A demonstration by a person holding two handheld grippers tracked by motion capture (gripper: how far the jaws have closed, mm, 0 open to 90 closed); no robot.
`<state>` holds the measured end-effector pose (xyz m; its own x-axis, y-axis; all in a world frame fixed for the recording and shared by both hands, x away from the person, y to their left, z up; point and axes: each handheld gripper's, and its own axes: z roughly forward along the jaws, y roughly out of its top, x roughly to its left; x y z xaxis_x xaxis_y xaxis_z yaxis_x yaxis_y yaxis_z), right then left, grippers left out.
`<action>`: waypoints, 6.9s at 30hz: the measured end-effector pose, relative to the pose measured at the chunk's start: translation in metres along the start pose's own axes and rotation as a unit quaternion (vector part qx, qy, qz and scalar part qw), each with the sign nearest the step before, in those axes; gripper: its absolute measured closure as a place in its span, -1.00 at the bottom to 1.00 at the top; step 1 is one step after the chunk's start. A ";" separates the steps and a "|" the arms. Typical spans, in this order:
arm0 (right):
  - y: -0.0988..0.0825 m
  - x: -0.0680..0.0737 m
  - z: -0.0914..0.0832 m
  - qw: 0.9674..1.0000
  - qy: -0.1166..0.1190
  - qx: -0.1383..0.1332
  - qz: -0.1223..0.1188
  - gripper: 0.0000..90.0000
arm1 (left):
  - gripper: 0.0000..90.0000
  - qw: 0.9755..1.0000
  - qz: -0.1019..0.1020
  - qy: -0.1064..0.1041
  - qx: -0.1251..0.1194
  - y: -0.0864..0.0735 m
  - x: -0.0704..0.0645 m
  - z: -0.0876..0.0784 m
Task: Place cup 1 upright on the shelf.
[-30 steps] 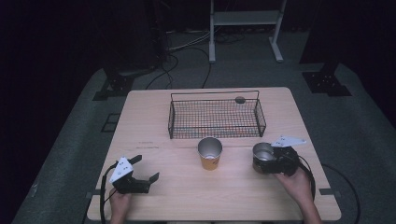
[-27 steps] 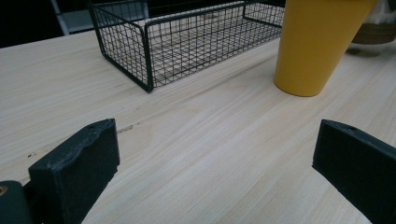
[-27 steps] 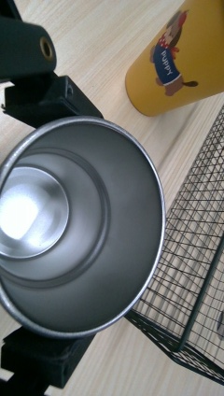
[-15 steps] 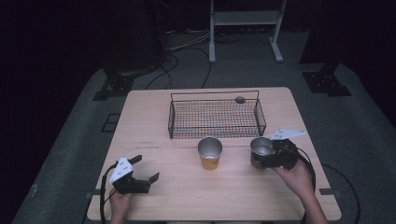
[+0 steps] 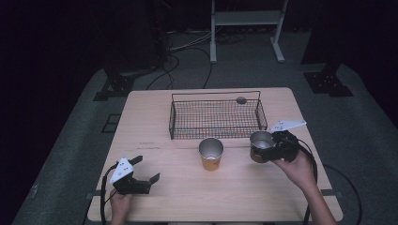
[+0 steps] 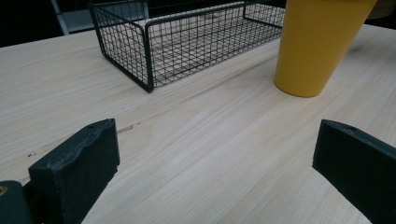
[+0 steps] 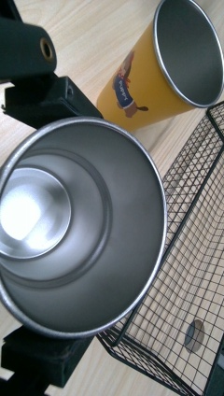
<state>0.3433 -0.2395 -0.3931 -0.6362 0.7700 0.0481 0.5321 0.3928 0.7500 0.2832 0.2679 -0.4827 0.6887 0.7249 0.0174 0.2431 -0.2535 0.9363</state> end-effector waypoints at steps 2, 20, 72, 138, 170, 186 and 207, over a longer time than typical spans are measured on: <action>0.002 0.000 0.001 1.000 0.000 0.002 -0.002 -0.65 | -1.00 1.000 -0.001 -0.001 0.000 0.000 0.000 0.000; 0.033 -0.002 -0.002 1.000 0.012 -0.002 -0.014 -0.65 | -1.00 1.000 -0.002 -0.001 -0.002 0.000 0.000 0.000; 0.115 -0.041 0.038 1.000 -0.006 0.011 0.006 -0.61 | -1.00 1.000 -0.003 -0.003 -0.005 0.000 0.001 -0.001; 0.113 -0.067 0.129 0.995 -0.043 0.054 0.078 -0.61 | -1.00 1.000 -0.005 -0.005 -0.008 -0.001 0.001 -0.002; 0.102 -0.065 0.155 0.990 -0.069 0.108 0.056 -0.63 | -1.00 1.000 -0.005 -0.005 -0.009 -0.001 0.001 -0.002; 0.090 -0.066 0.148 0.989 -0.065 0.117 0.064 -0.71 | -1.00 1.000 -0.004 -0.005 -0.008 -0.001 0.001 -0.002; 0.085 -0.068 0.132 0.994 -0.044 0.066 0.078 -0.76 | -1.00 1.000 -0.003 -0.005 -0.008 -0.001 0.000 -0.002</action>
<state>0.5054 -0.1921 -0.4199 -0.4916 0.8657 0.0947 0.6934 0.3233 0.6440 0.2822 0.2694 -0.4827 0.6941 0.7198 0.0078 0.2368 -0.2385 0.9418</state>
